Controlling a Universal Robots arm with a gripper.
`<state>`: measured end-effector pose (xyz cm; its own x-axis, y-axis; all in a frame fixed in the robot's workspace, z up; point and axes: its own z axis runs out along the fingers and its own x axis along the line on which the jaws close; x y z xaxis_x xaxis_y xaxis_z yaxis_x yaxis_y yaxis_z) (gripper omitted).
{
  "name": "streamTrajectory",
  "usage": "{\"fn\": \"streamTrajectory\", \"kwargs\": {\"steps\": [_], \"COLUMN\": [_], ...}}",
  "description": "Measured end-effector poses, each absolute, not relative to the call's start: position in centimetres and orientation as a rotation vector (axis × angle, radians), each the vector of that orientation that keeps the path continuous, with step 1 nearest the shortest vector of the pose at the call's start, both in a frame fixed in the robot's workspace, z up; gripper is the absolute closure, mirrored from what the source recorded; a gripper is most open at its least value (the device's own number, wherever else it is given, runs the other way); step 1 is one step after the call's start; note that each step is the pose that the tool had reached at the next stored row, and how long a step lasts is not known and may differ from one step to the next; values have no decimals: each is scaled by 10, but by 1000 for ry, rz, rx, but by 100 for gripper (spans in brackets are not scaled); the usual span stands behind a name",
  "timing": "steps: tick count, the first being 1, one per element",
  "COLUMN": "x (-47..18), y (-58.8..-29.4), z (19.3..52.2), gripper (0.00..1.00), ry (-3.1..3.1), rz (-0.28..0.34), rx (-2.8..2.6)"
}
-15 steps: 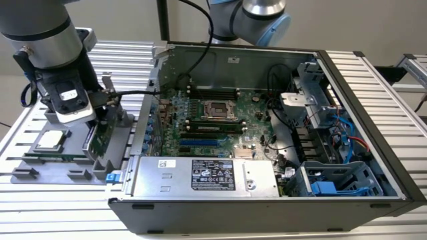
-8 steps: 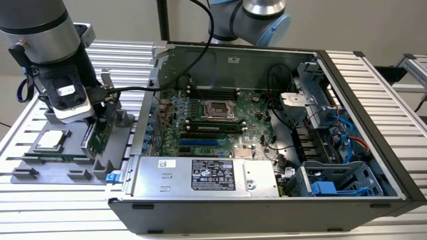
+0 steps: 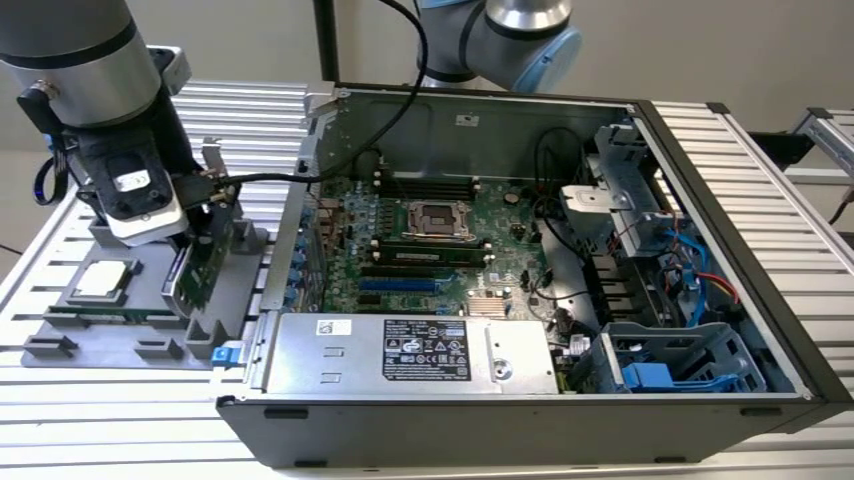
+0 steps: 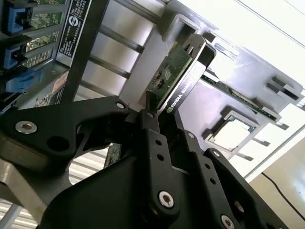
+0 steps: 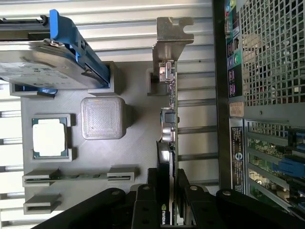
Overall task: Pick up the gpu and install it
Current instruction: 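Pick up the gpu and move the gpu toward the slot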
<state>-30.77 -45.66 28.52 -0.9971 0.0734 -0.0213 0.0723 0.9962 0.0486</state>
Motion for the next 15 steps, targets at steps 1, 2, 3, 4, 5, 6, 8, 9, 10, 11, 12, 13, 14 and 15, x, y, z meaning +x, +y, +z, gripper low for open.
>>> {"fn": "streamTrajectory", "kwargs": {"steps": [1,2,3,4,5,6,8,9,10,11,12,13,14,15], "x": [-308,-308,-308,-308,-308,-308,-308,-308,-308,-308,-308,-308,-308,-308], "y": [-457,-457,-457,-457,-457,-457,-457,-457,-457,-457,-457,-457,-457,-457], "z": [286,288,290,293,296,298,304,306,309,312,315,317,320,324], "gripper": [100,100,100,100,100,100,100,100,100,100,100,100,100,100], "ry": [3117,3118,3119,3121,3122,3124,3127,3127,3128,3128,3128,3129,3129,3129], "rz": [74,75,75,75,75,75,75,75,75,75,75,75,75,74], "rx": [114,114,114,114,114,114,115,115,115,115,115,115,115,115]}}
